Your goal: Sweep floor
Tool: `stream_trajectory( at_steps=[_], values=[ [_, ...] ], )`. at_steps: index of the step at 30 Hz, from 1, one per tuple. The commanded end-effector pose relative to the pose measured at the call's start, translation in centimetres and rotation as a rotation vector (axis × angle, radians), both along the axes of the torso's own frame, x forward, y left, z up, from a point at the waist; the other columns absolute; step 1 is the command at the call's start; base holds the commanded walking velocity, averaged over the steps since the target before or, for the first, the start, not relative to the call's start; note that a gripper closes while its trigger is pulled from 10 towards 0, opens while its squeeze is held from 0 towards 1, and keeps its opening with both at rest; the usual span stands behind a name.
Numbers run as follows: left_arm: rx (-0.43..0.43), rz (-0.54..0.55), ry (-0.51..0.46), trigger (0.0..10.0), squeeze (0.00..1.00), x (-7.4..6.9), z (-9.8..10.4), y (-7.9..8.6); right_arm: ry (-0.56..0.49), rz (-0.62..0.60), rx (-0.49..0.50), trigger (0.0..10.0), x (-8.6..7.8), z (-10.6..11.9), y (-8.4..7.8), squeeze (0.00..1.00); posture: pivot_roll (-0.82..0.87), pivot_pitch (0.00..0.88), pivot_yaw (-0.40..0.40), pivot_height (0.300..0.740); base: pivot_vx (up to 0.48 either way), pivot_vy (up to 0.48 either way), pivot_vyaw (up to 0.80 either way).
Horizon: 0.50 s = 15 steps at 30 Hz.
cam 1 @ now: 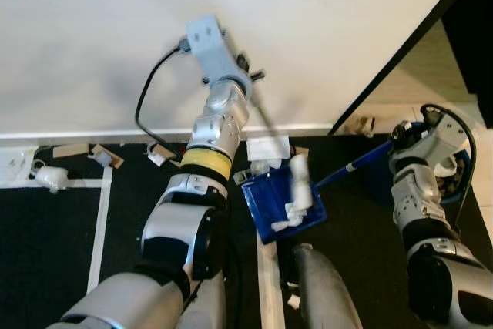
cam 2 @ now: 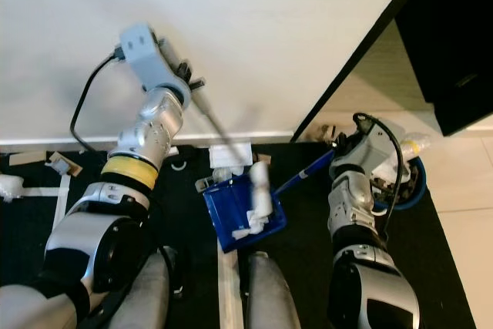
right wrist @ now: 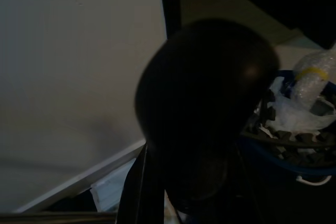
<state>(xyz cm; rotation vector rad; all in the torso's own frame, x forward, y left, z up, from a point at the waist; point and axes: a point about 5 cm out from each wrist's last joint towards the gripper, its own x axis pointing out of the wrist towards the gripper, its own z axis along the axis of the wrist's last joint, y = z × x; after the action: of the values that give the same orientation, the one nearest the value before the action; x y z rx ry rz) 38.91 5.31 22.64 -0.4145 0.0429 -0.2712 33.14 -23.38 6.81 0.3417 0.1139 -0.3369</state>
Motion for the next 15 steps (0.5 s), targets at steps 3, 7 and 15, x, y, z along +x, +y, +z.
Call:
stream_trajectory(
  at_steps=[3,7,15],
  values=[
    [0.299,-0.1,-0.154,10.0,0.0,0.0,1.0,1.3,0.124,0.031,0.072,10.0,-1.3,-3.0,1.4,0.0,0.01,0.249,-0.065,0.74,0.0,0.0,0.0],
    [0.435,-0.038,-0.133,10.0,0.0,0.6,0.3,6.4,0.126,0.041,0.08,10.0,-1.3,-3.1,1.8,0.0,0.01,0.246,-0.067,0.74,0.0,0.0,0.0],
    [0.367,0.133,-0.164,10.0,0.0,-0.3,3.7,16.2,0.136,0.044,0.095,10.0,-1.4,-3.3,2.0,0.0,0.02,0.248,-0.074,0.74,0.0,0.0,0.0]
  ],
)
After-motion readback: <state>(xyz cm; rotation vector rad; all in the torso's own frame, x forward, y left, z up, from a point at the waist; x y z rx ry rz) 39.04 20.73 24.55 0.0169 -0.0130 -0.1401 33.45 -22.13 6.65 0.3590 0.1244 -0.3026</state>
